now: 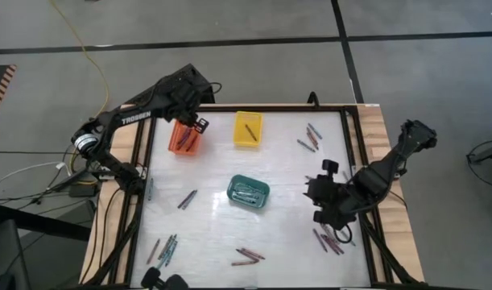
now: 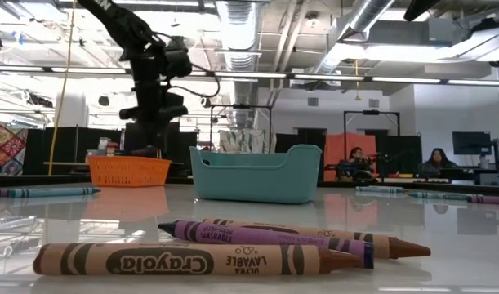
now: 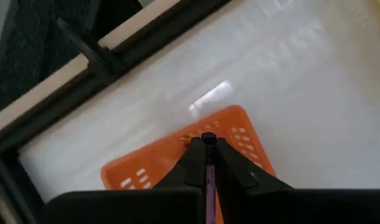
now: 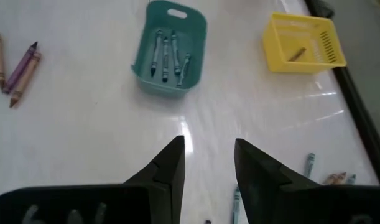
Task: Sort crayons
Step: Put the violet crayon into the orange bin, then put the blue crayon into the blue bin
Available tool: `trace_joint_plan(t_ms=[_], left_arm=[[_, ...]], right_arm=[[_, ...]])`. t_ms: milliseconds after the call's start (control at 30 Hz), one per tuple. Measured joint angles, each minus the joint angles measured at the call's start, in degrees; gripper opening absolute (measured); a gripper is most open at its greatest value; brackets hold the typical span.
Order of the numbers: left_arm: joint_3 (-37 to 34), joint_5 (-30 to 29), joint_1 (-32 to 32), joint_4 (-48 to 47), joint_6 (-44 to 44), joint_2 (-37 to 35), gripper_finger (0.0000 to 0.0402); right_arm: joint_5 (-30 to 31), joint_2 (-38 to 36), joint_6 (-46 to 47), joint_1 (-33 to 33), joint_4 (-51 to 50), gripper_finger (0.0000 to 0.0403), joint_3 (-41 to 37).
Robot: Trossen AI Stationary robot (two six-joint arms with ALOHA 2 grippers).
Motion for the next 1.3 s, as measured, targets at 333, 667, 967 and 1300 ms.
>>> trace_joint_plan(t_ms=[333,667,967,1300], left_arm=[[-4.8,0.6,0.6,1.1,-2.2,0.0,0.0042],[-5.1,3.1,0.4,2.8,-2.2,-0.1,0.0094],[-3.9,5.1,-5.3,3.5,-1.0,-5.9,0.0107],[-3.0,3.4,-23.4,3.4,-4.9,-16.6,0.0108]], right_arm=[[3.9,0.0,5.5,1.2,-4.0,0.0132,0.0],[3.9,0.3,7.2,0.2,-5.5,0.0132,-0.5],[-1.5,-0.3,6.1,-11.0,-3.1,0.0132,-12.5],[-14.4,-9.0,-16.8,-35.4,16.0,0.0132,-23.4]])
